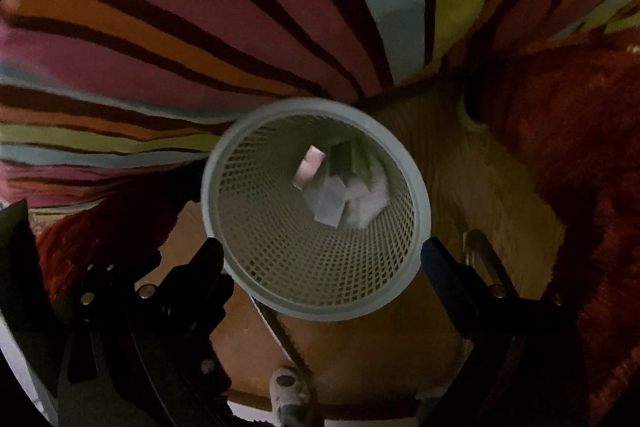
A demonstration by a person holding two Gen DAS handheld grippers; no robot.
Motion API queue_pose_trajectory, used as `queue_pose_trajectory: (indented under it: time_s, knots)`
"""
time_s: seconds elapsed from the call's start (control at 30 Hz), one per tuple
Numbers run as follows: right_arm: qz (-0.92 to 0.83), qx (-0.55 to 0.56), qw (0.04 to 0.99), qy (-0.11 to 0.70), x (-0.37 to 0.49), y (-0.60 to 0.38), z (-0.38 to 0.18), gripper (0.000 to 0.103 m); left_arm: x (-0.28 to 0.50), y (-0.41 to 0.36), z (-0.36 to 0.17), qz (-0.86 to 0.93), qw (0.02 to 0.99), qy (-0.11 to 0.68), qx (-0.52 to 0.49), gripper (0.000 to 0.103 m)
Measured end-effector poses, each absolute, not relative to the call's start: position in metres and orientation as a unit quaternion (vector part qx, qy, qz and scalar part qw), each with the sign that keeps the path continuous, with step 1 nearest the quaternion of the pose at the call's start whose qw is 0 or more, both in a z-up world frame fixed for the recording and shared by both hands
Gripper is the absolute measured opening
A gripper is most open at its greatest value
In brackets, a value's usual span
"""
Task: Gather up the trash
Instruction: 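Raise both grippers back toward the remaining items on the bed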
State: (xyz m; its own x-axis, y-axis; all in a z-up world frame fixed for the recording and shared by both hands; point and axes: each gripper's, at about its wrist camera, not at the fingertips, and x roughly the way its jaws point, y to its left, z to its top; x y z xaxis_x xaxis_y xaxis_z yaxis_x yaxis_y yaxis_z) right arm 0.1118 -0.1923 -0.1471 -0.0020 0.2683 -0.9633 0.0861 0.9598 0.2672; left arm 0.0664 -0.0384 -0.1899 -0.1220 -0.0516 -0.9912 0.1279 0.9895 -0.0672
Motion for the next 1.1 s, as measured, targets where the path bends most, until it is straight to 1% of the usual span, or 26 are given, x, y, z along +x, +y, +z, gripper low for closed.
queue_pose_trajectory:
  time_s: [0.1, 0.3, 0.5, 0.6, 0.8, 1.1]
  knots:
    - [0.075, 0.094, 0.732, 0.671, 0.109, -0.189, -0.121, 0.095, 0.065, -0.037, -0.17, -0.07, 0.689, 0.721, 0.028, 0.082]
    - [0.097, 0.021, 0.823, 0.559, 0.101, -0.18, -0.055, 0.095, 0.061, -0.026, -0.121, -0.075, 0.75, 0.657, 0.013, 0.082]
    - [0.102, 0.032, 0.883, 0.456, 0.1, -0.187, -0.016, 0.095, 0.066, -0.004, -0.071, -0.039, 0.822, 0.569, 0.007, 0.082]
    - [0.1, 0.039, 0.9, 0.423, 0.104, -0.194, -0.006, 0.095, 0.071, 0.002, -0.051, -0.018, 0.847, 0.532, 0.013, 0.082]
    - [0.113, 0.085, 0.92, 0.364, 0.12, -0.21, 0.013, 0.095, 0.086, 0.02, -0.023, 0.005, 0.885, 0.466, -0.008, 0.082]
    - [0.084, 0.087, 0.931, 0.343, 0.154, -0.213, 0.043, 0.095, 0.143, 0.037, -0.013, 0.012, 0.891, 0.452, -0.035, 0.082]
